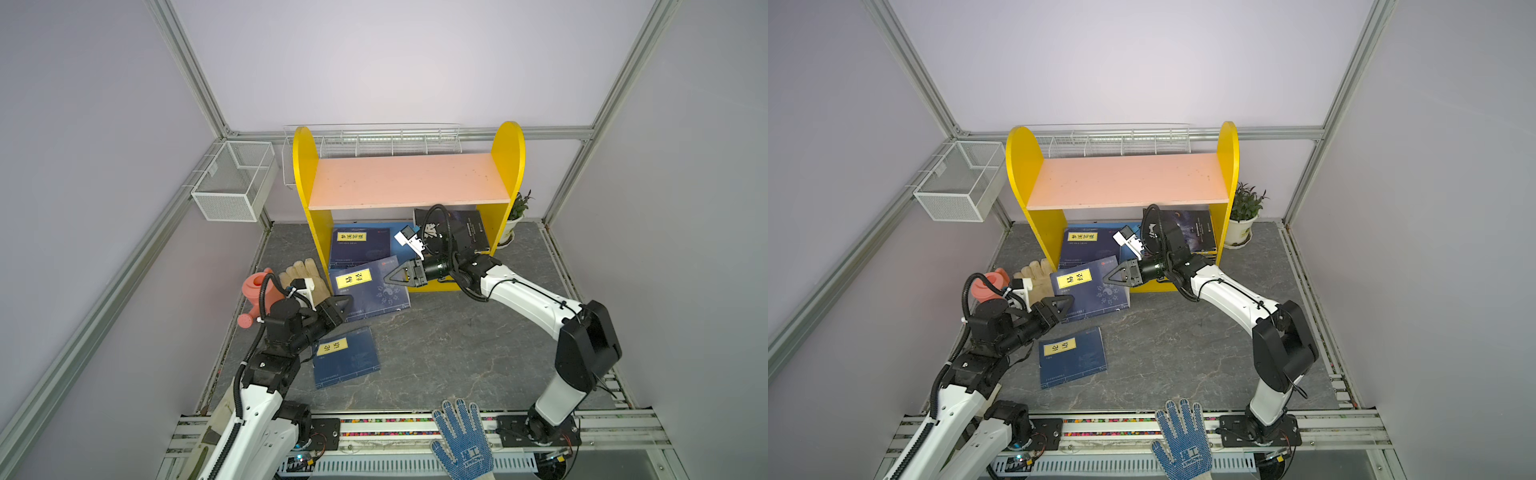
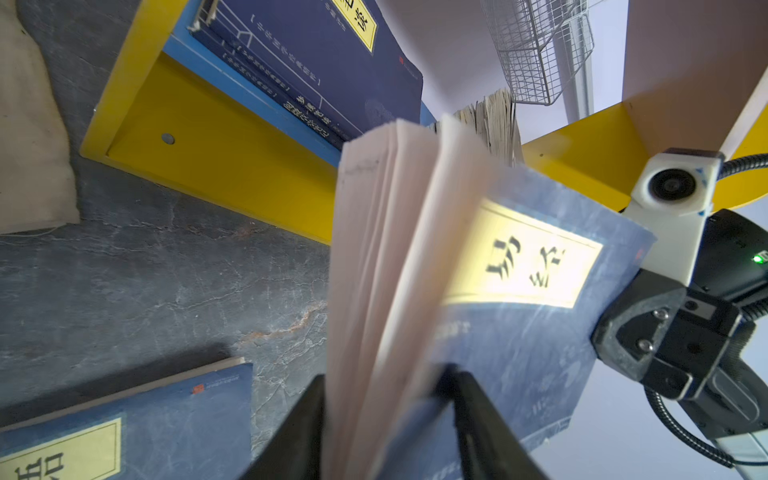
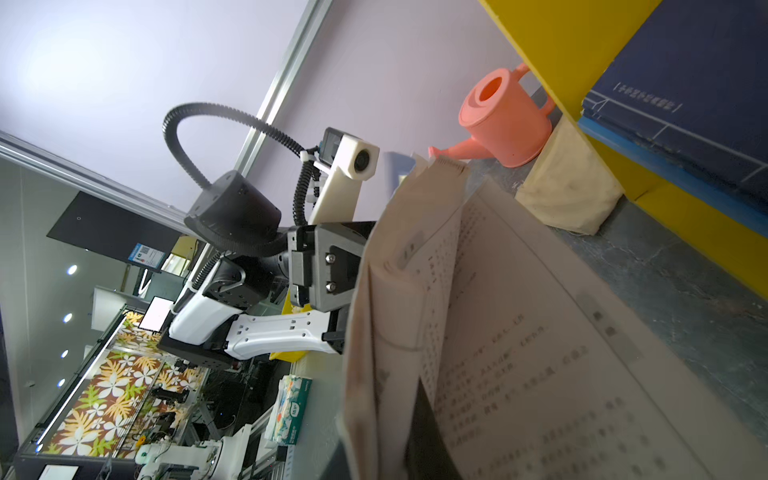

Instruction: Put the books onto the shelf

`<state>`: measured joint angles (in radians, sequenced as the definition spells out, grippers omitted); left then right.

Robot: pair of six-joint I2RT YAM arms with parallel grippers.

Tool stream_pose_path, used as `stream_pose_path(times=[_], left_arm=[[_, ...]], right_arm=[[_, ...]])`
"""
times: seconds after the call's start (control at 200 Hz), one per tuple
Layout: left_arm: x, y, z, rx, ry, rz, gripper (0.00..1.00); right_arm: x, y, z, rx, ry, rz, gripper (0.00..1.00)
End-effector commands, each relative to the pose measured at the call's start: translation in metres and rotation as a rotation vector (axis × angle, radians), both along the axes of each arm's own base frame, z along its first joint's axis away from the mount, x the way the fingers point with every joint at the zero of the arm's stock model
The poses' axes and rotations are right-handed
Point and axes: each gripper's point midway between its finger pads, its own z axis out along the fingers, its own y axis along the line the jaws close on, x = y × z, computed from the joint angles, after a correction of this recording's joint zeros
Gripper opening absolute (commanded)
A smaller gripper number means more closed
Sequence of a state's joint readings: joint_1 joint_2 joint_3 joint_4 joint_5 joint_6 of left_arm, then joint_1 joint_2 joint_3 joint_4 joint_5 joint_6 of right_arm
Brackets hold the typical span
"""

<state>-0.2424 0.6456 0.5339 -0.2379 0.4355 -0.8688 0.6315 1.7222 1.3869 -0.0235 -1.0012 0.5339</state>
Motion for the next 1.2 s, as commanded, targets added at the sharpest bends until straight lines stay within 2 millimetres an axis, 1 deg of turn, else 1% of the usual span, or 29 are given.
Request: stream_pose_path(times=[0.0, 0.055, 0.095, 0.11, 0.15, 0.17, 0.205, 0.315, 0.425, 0.485, 0.545, 0.61, 0.77, 0.865, 0.94, 1.02, 1.195], left_arm=[[-0.01, -0.018, 0.046, -0.105, -0.156, -0.11, 0.14], [-0.009, -0.015, 0.048, -0.103, -0.169, -0.087, 0.0], [-0.008, -0.011, 0.05, -0.1, -0.177, -0.063, 0.0], [-0.008, -0.01, 0.051, -0.099, -0.18, -0.052, 0.0], [-0.007, -0.005, 0.053, -0.094, -0.191, -0.022, 0.0], [-0.007, -0.002, 0.055, -0.094, -0.199, -0.007, 0.0], [-0.007, 0.0, 0.058, -0.096, -0.211, 0.009, 0.0], [-0.008, 0.005, 0.066, -0.115, -0.241, 0.042, 0.0], [-0.009, 0.01, 0.075, -0.131, -0.275, 0.067, 0.0], [-0.009, 0.013, 0.078, -0.139, -0.29, 0.087, 0.0], [-0.01, 0.015, 0.081, -0.149, -0.301, 0.101, 0.0], [-0.01, 0.017, 0.082, -0.157, -0.307, 0.114, 0.0], [-0.006, 0.018, 0.076, -0.152, -0.296, 0.124, 0.0], [-0.004, 0.017, 0.073, -0.144, -0.288, 0.122, 0.0], [-0.004, 0.018, 0.071, -0.139, -0.283, 0.124, 0.0], [-0.004, 0.019, 0.07, -0.131, -0.281, 0.134, 0.0], [-0.004, 0.019, 0.067, -0.121, -0.27, 0.132, 0.0]], right_arm=[[-0.004, 0.004, 0.007, 0.006, -0.015, -0.017, 0.12], [0.007, 0.001, 0.003, -0.027, -0.019, -0.082, 0.21], [0.017, -0.004, 0.0, -0.049, -0.024, -0.141, 0.24], [0.02, -0.007, 0.0, -0.054, -0.026, -0.161, 0.26], [0.028, -0.014, 0.0, -0.068, -0.031, -0.223, 0.4], [0.033, -0.018, -0.001, -0.077, -0.036, -0.261, 0.43], [0.041, -0.026, 0.0, -0.077, -0.049, -0.316, 0.45], [0.052, -0.045, 0.002, -0.077, -0.055, -0.419, 0.46], [0.051, -0.057, -0.001, -0.1, -0.045, -0.455, 0.55], [0.048, -0.063, -0.004, -0.113, -0.041, -0.47, 0.58], [0.044, -0.068, -0.007, -0.124, -0.036, -0.473, 0.59], [0.038, -0.069, -0.006, -0.117, -0.039, -0.449, 0.59], [0.016, -0.054, 0.007, -0.054, -0.034, -0.316, 0.6], [0.009, -0.047, 0.013, -0.029, -0.026, -0.271, 0.59], [0.01, -0.047, 0.014, -0.021, -0.016, -0.283, 0.59], [0.019, -0.053, 0.013, -0.031, -0.026, -0.344, 0.58], [0.033, -0.063, 0.019, -0.04, -0.058, -0.442, 0.59]])
